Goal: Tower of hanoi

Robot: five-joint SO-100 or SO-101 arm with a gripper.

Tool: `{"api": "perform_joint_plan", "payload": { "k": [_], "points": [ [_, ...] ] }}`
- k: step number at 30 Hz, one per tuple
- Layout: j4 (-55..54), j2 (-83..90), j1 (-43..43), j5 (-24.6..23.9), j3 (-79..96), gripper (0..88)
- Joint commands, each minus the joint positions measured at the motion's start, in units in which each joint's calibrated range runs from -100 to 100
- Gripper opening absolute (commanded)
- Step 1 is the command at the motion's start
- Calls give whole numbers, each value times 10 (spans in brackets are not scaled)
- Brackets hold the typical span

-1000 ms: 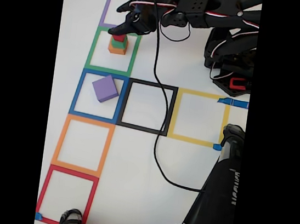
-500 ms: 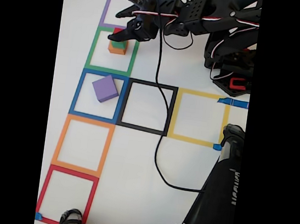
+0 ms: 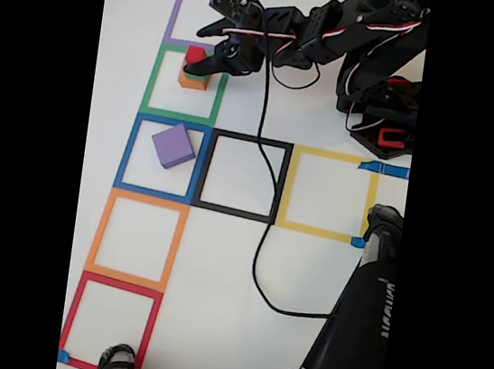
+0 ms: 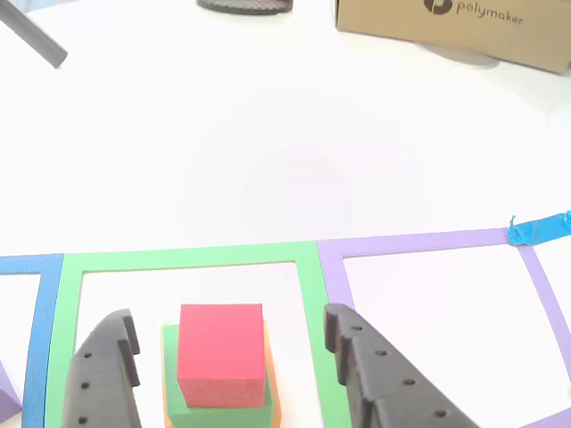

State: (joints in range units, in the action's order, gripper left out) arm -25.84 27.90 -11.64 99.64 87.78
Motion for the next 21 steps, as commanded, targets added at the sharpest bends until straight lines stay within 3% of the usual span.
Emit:
{"api": "perform_joint_plan", "payload": {
  "k": [1,21],
  "points": [
    [-41,-20,0,4,-1,232],
    [-99,-87,26,4,-11,199]
  ]
}}
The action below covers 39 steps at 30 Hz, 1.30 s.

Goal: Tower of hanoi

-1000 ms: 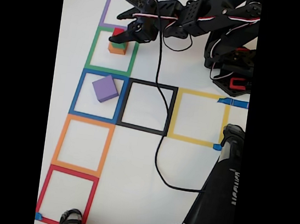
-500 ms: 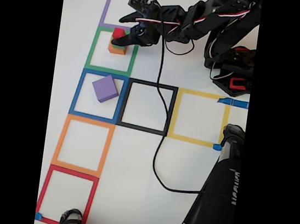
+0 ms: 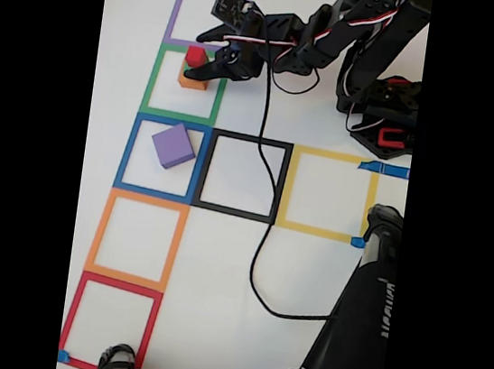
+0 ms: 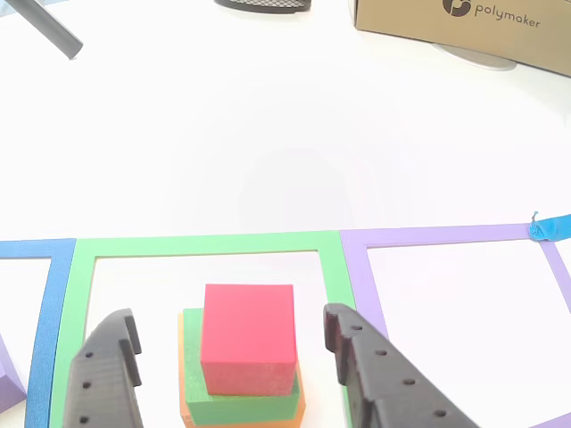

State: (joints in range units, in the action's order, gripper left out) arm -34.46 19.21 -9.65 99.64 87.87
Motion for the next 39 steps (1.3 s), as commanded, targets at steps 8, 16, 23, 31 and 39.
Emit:
{"api": "perform_joint_plan", "payload": {
  "k": [8,16,23,31,39],
  "points": [
    [-20,-11,18,4,-12,168],
    [-23,-18,25,4,-16,119],
    [-23,-22,28,4,-16,59],
    [-23,-22,26,4,-16,2],
    [-8,8,34,4,-21,2]
  ]
}}
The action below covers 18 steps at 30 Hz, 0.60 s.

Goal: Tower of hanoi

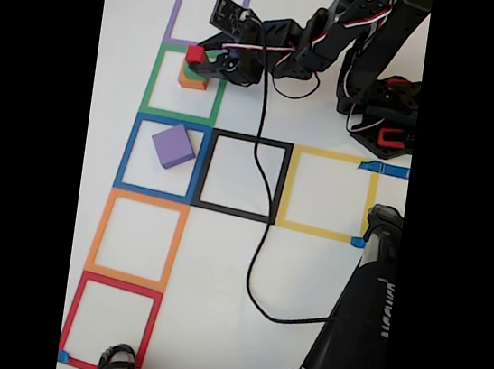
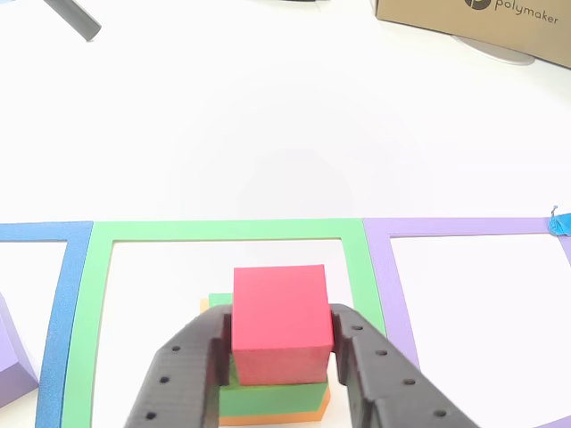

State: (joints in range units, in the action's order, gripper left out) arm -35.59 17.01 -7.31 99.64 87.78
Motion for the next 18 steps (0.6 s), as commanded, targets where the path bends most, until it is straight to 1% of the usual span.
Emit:
{"api": "perform_joint_plan", "payload": {
  "k": [1,3,7,12,15,18],
  "points": [
    [19,42,14,4,-26,2],
    [72,79,19,4,-42,2],
    [267,176,31,4,-119,2],
    [627,270,42,4,-316,2],
    [849,276,48,4,-476,2],
    [1026,259,63,4,-638,2]
  ]
}}
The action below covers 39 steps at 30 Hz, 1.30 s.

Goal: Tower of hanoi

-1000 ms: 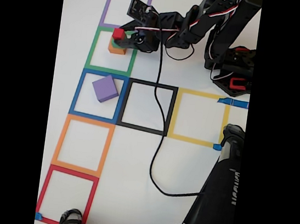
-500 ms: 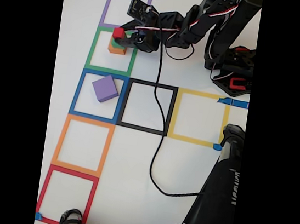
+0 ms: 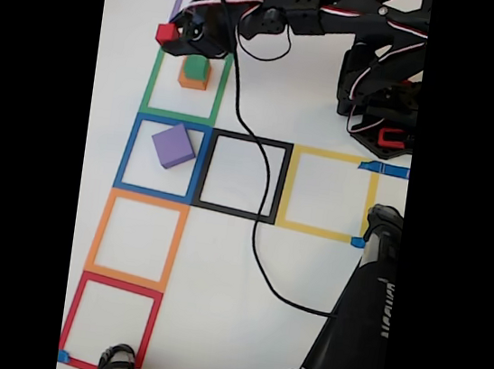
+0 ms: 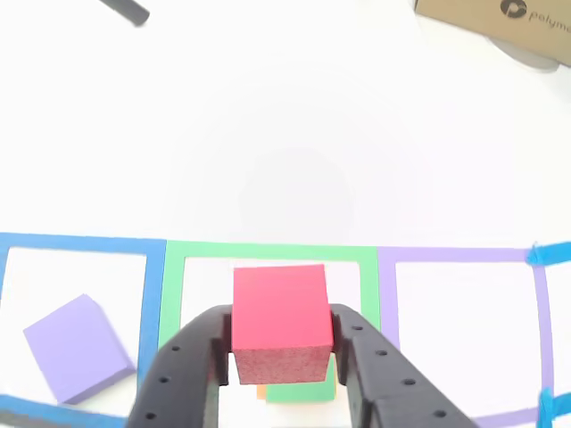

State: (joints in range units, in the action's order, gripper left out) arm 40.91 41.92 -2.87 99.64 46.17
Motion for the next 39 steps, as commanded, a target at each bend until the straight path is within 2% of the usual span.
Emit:
{"api": "perform_joint_plan", "payload": {
  "k": [1,5,9,14,17,23,30,39],
  "points": [
    [312,-1,27,4,-281,2],
    [469,-51,68,4,-495,2],
    [554,-78,103,4,-632,2],
    [582,-63,142,4,-654,2],
    [573,-32,161,4,-595,2],
    [403,91,199,4,-291,2],
    [73,183,235,4,96,2],
    [-263,78,296,4,297,2]
  ]
}}
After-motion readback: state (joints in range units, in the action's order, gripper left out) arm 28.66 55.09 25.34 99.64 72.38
